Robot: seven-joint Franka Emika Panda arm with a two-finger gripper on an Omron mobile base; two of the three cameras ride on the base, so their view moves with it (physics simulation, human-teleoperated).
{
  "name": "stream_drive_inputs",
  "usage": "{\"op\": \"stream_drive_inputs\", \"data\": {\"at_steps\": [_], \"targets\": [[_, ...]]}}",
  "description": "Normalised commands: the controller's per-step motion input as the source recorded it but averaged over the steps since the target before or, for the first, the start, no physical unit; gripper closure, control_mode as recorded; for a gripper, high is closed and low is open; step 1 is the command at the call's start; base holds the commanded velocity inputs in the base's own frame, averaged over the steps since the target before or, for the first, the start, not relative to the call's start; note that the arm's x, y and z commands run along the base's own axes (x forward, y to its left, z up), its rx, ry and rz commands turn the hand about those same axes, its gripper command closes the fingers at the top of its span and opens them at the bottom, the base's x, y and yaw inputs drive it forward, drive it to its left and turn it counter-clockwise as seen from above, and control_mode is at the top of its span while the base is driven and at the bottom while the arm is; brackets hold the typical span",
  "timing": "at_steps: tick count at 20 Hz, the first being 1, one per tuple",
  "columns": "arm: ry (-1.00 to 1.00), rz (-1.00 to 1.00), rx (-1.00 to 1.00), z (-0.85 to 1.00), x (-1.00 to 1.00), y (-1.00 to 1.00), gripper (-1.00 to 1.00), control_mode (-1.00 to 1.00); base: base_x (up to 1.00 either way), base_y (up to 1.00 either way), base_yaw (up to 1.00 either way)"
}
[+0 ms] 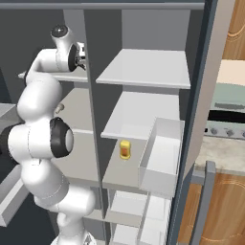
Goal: Pick up the frozen fish from the freezer, place it on any shelf in the fridge, and close the fridge and freezer doors when done.
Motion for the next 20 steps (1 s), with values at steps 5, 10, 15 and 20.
{"op": "stream_drive_inputs", "data": {"at_steps": [5, 10, 15, 20], "targets": [[0.0, 0.0, 0.0, -0.25, 0.43, 0.0, -1.0, -1.0, 0.0, 0.0, 0.0], [-0.01, 0.0, 0.0, -0.31, 0.43, 0.0, 1.0, -1.0, 0.0, 0.0, 0.0], [-0.12, 0.0, 0.0, -0.46, 0.15, -0.11, 1.0, -1.0, 0.0, 0.0, 0.0], [-0.03, 0.0, 0.0, -0.01, -0.06, 0.0, 1.0, -1.0, 0.0, 0.0, 0.0]]}}
